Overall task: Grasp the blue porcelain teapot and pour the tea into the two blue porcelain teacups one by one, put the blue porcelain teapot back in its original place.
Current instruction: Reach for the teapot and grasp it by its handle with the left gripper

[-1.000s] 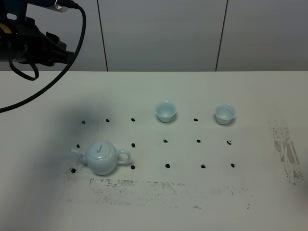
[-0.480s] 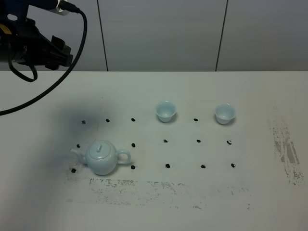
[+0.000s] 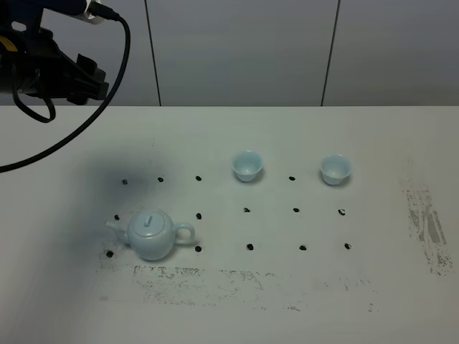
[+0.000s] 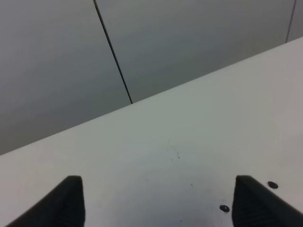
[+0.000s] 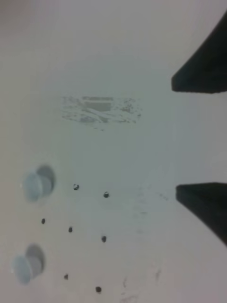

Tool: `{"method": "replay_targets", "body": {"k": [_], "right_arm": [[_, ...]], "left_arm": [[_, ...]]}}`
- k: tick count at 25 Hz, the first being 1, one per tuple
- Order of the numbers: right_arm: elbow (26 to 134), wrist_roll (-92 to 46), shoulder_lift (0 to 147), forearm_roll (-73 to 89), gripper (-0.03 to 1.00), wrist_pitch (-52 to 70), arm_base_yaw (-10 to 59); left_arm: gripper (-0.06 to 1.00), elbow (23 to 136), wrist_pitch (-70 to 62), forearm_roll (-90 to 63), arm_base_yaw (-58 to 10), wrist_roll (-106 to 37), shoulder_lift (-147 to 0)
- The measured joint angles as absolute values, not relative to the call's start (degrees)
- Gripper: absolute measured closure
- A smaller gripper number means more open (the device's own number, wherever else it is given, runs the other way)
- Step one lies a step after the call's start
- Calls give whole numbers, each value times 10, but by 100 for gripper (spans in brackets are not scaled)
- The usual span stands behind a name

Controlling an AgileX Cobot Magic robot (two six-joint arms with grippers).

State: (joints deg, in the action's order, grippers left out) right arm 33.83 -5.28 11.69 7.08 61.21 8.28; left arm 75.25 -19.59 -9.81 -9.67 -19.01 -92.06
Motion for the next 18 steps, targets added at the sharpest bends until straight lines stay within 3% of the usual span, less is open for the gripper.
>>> {"method": "replay_targets", "body": {"k": [9,18], "right_arm": [[300,-95,0,95,59,642,83],[300,-94,-4,99,68,642,83]], "left_arm": [[28,752,-197,-96,-97,-203,-921],[28,752,-199,-96,-97,-204,-921]]}}
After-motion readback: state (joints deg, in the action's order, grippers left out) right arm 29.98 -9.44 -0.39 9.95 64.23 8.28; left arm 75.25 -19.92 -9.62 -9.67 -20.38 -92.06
